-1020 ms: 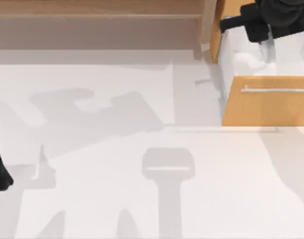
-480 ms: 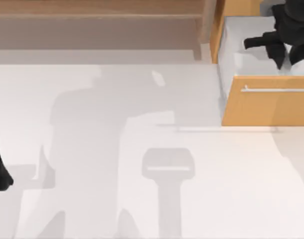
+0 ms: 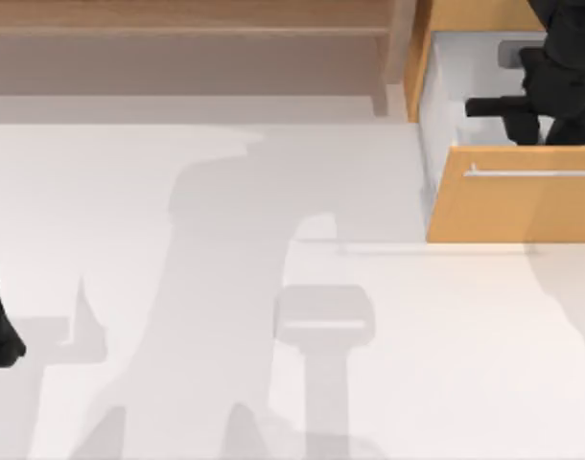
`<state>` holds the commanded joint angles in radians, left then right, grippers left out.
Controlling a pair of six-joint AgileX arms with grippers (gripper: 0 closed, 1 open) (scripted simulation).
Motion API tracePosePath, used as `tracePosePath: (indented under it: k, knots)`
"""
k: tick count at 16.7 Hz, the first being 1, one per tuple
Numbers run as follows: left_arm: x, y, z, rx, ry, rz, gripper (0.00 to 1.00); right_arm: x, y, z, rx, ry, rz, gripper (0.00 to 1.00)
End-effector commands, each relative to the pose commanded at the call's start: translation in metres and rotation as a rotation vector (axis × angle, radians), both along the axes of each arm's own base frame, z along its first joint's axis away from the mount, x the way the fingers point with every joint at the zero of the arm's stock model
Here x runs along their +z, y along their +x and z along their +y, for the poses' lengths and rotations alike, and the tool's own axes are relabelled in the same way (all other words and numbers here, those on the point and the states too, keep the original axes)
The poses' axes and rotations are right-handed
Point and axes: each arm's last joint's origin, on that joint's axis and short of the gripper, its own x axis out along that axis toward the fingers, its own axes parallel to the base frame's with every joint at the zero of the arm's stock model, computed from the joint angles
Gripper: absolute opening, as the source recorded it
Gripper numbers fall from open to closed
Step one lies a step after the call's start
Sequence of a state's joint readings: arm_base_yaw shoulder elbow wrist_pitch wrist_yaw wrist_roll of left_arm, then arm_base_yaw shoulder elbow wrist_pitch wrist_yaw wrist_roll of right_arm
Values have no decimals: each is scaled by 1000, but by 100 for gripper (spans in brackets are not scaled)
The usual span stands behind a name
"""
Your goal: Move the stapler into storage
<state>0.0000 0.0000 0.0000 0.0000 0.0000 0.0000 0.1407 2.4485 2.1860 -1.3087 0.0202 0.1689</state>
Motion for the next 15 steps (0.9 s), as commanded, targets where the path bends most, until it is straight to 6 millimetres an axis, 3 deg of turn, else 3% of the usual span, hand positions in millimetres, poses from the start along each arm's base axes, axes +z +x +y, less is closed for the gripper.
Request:
tracePosePath:
  k: [3,5,11,15]
  knots:
    - [0,0,0,0,0,0,100,1,0,3,5,0,-4,0]
    - [0,0,0,0,0,0,100,14,0,2,-14,-3,-40,0]
    - [0,0,0,0,0,0,100,97,-11,-7,-137,0,-259,0]
    - [0,0,0,0,0,0,100,132,-22,-10,-181,15,-354,0]
